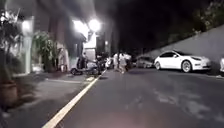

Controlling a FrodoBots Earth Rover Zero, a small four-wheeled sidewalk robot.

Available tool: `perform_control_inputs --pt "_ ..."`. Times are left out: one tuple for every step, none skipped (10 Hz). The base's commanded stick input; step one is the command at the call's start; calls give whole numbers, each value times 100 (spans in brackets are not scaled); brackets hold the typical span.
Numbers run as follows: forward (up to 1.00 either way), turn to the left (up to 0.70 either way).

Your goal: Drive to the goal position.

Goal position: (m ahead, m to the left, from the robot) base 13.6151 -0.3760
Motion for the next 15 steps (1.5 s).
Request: perform_control_inputs --pt "45 0" --pt "45 0" --pt "45 0" --pt "45 0" --pt "45 0" --pt "45 0" --pt "45 0" --pt "45 0" --pt "45 0" --pt "45 0" --pt "45 0" --pt "45 0" --pt "45 0" --pt "45 0" --pt "45 0"
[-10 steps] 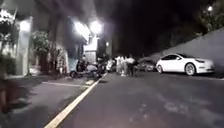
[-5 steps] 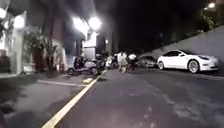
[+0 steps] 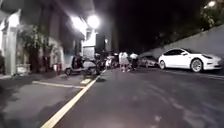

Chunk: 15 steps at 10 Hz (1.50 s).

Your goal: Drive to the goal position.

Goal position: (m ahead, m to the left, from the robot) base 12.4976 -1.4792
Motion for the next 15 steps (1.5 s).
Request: perform_control_inputs --pt "45 0" --pt "45 0" --pt "45 0" --pt "45 0" --pt "45 0" --pt "45 0" --pt "45 0" --pt "45 0" --pt "45 0" --pt "45 0" --pt "45 0" --pt "45 0" --pt "45 0" --pt "45 0" --pt "45 0"
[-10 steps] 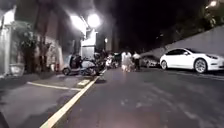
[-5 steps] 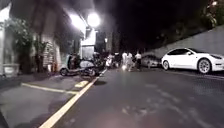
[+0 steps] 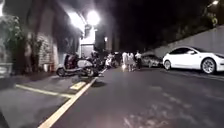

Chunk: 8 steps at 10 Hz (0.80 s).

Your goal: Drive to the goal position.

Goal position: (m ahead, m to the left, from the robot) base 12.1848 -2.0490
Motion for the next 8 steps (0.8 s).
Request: perform_control_inputs --pt "45 0" --pt "45 0" --pt "45 0" --pt "45 0" --pt "45 0" --pt "45 0" --pt "45 0" --pt "45 0"
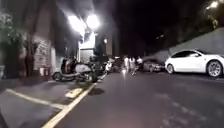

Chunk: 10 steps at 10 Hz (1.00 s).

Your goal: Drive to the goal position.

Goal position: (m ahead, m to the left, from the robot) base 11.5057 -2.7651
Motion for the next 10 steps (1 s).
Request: perform_control_inputs --pt "45 0" --pt "45 0" --pt "45 0" --pt "45 0" --pt "45 0" --pt "45 0" --pt "45 0" --pt "45 0" --pt "45 0" --pt "45 0"
